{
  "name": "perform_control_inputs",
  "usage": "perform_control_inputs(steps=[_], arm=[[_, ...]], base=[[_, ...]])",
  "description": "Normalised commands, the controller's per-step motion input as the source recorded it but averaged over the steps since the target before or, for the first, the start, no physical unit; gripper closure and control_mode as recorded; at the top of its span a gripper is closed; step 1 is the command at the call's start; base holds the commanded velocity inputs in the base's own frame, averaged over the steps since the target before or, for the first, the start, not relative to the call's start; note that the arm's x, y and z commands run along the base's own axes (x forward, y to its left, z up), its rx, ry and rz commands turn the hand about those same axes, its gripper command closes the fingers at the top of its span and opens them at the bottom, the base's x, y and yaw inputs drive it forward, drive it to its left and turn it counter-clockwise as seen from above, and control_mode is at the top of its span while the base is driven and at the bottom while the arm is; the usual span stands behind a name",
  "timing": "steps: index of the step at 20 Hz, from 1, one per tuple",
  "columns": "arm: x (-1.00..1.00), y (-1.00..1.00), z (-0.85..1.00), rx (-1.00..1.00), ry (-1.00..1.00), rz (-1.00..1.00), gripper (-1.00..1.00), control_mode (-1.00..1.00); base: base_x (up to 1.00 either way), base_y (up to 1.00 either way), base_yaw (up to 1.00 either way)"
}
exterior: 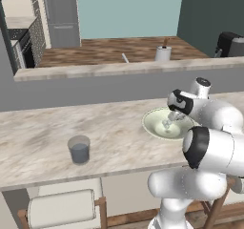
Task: There are four ice cubes in the ice bowl. Place two ice cubes in each glass of water.
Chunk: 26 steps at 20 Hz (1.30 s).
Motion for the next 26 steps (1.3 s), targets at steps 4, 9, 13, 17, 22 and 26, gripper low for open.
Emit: perform_control_inputs(steps=[4,9,13,17,22,26], arm=[[-0.49,-0.01,0.65,0.0,0.21,0.04,1.0,-1.0],[-0.7,0.0,0.39,0.0,0.19,0.02,1.0,-1.0],[-0.86,-0.18,0.39,0.0,0.03,0.0,1.0,-1.0],[-0.94,-0.51,0.42,0.0,0.0,0.0,1.0,-1.0],[-0.99,-0.66,0.41,0.01,-0.01,0.0,1.0,-1.0],[-0.68,-0.62,0.28,0.0,0.0,0.0,1.0,-1.0]], base=[[0.0,0.0,0.0],[0.0,0.0,0.0],[0.0,0.0,0.0],[0.0,0.0,0.0],[0.0,0.0,0.0],[0.0,0.0,0.0]])
